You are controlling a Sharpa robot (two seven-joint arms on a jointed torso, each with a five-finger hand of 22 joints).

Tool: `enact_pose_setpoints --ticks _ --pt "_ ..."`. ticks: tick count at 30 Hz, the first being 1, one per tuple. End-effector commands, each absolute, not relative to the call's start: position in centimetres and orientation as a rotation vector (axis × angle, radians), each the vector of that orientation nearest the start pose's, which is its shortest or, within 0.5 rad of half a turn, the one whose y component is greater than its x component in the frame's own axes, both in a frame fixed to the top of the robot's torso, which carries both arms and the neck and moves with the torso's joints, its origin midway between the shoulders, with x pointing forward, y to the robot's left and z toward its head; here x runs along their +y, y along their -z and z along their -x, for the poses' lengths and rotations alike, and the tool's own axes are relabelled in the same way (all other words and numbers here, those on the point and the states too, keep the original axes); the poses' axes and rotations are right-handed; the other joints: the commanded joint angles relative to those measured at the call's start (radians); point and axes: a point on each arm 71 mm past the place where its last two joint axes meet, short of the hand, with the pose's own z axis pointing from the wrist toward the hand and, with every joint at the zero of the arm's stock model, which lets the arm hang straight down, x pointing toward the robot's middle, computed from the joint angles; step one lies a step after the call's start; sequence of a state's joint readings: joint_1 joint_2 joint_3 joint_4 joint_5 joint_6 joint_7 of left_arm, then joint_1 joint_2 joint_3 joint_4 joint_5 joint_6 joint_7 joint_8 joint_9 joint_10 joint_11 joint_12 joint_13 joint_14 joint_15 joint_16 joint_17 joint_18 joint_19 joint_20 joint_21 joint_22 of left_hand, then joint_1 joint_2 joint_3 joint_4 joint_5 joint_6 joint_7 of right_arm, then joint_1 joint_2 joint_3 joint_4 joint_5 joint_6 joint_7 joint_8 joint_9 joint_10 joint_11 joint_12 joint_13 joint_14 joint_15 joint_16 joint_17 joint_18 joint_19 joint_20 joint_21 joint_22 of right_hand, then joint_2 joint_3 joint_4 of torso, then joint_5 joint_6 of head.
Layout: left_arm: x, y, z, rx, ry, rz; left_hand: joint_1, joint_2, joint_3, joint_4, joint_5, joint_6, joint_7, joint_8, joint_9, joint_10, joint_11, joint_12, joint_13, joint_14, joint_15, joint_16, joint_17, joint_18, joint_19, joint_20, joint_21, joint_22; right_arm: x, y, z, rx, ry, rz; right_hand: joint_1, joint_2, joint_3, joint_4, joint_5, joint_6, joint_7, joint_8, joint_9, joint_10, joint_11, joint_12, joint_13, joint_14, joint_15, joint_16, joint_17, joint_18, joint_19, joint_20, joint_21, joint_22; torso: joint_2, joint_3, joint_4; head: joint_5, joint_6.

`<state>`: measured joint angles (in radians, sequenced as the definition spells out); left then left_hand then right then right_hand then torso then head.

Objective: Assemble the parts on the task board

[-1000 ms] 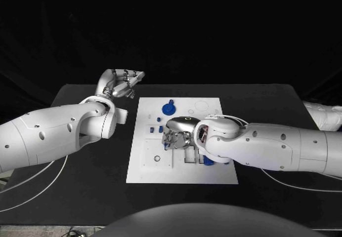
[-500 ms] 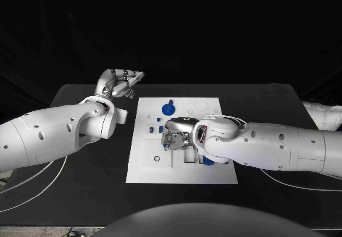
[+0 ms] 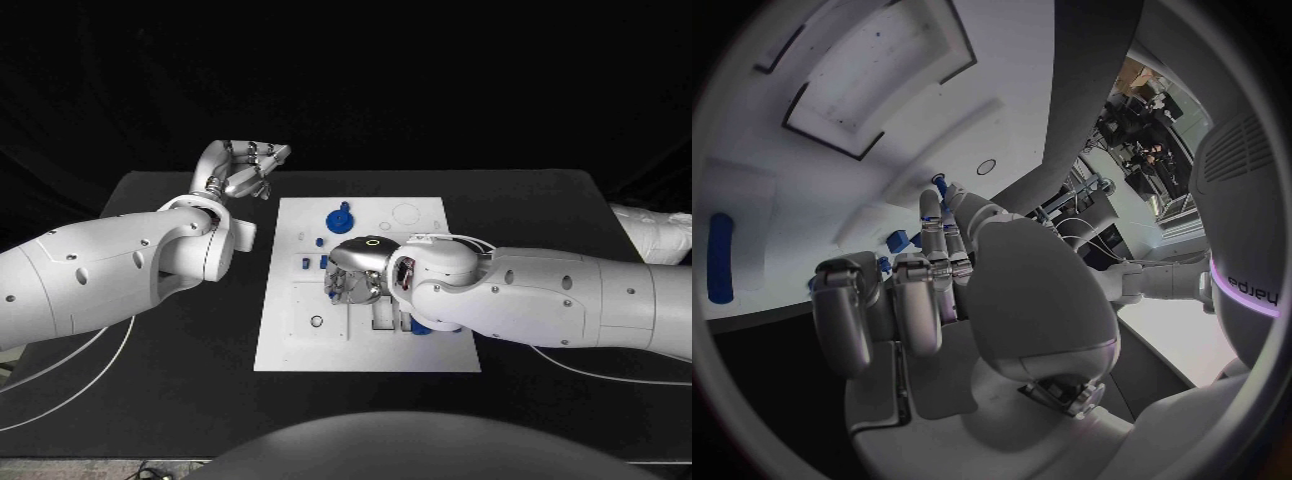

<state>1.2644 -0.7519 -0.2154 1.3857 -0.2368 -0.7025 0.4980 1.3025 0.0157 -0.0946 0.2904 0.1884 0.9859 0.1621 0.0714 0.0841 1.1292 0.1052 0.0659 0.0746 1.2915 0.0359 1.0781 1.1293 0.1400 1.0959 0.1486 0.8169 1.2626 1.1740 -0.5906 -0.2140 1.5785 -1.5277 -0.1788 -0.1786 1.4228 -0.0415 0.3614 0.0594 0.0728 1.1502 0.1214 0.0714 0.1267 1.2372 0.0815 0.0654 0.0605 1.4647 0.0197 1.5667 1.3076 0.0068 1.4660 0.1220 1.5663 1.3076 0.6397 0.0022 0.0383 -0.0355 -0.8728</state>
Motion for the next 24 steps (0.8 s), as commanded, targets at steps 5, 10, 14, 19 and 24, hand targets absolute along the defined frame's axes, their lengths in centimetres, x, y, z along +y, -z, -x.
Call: enact_pose_setpoints --ticks 5,10,14,19,24 --pt "22.07 19.72 -50.64 1.275 1.132 0.760 -0.002 0.008 -0.007 0.000 0.004 -0.006 -0.003 0.003 0.000 -0.002 -0.002 0.005 0.002 0.004 0.002 -0.005 -0.001 0.003 0.005 0.000 -0.004 -0.001 -6.27 25.68 -41.29 1.884 -0.749 0.615 -0.002 0.004 -0.002 -0.004 0.001 -0.004 -0.001 0.005 0.001 -0.009 -0.002 -0.006 -0.001 0.106 0.005 0.004 0.263 -0.007 0.105 0.009 0.005 0.263 0.000 0.0002 -0.0003 -0.001 0.000" --pt "22.05 19.73 -50.65 1.276 1.133 0.760 -0.002 0.008 -0.007 0.000 0.004 -0.006 -0.003 0.003 0.000 -0.002 -0.002 0.005 0.002 0.004 0.002 -0.005 -0.001 0.003 0.005 0.000 -0.004 -0.001 -6.36 25.79 -41.29 1.898 -0.746 0.612 -0.004 0.001 -0.003 -0.003 -0.001 -0.007 -0.001 0.003 0.000 -0.013 -0.002 -0.006 -0.001 0.106 0.005 0.004 0.263 -0.007 0.105 0.010 0.005 0.263 0.000 0.0000 -0.0005 -0.001 0.000" --pt "22.05 19.73 -50.65 1.276 1.133 0.760 -0.002 0.008 -0.007 0.000 0.004 -0.006 -0.003 0.003 0.000 -0.002 -0.002 0.005 0.002 0.004 0.002 -0.005 -0.001 0.003 0.005 0.000 -0.004 -0.001 -6.34 25.83 -41.25 1.906 -0.747 0.611 -0.005 0.001 -0.004 -0.003 -0.002 -0.008 -0.002 0.003 0.000 -0.014 -0.002 -0.006 -0.001 0.106 0.005 0.004 0.263 -0.007 0.105 0.010 0.005 0.263 0.000 0.0003 -0.0001 -0.001 0.000" --pt "22.06 19.73 -50.65 1.276 1.133 0.760 0.004 0.011 -0.011 0.000 0.007 -0.008 -0.003 0.004 0.001 -0.003 -0.002 0.005 0.002 0.004 0.002 -0.006 -0.003 0.003 0.007 0.000 -0.007 -0.001 -6.34 25.86 -41.23 1.912 -0.747 0.610 -0.009 -0.003 -0.006 -0.002 -0.003 -0.011 -0.002 0.000 -0.001 -0.019 -0.002 -0.006 -0.001 0.106 0.005 0.004 0.263 -0.007 0.105 0.011 0.005 0.263 0.000 -0.0003 0.0003 -0.002 0.000" --pt "22.06 19.73 -50.66 1.276 1.132 0.760 0.004 0.011 -0.011 0.000 0.007 -0.008 -0.003 0.004 0.001 -0.003 -0.002 0.005 0.002 0.004 0.002 -0.006 -0.003 0.003 0.007 0.000 -0.007 -0.001 -6.38 25.88 -41.24 1.916 -0.746 0.607 -0.013 -0.007 -0.009 0.000 -0.007 -0.015 -0.002 -0.003 -0.003 -0.024 -0.001 -0.006 -0.001 0.106 0.005 0.004 0.263 -0.007 0.105 0.012 0.005 0.263 0.000 -0.0004 0.0002 -0.002 0.000"
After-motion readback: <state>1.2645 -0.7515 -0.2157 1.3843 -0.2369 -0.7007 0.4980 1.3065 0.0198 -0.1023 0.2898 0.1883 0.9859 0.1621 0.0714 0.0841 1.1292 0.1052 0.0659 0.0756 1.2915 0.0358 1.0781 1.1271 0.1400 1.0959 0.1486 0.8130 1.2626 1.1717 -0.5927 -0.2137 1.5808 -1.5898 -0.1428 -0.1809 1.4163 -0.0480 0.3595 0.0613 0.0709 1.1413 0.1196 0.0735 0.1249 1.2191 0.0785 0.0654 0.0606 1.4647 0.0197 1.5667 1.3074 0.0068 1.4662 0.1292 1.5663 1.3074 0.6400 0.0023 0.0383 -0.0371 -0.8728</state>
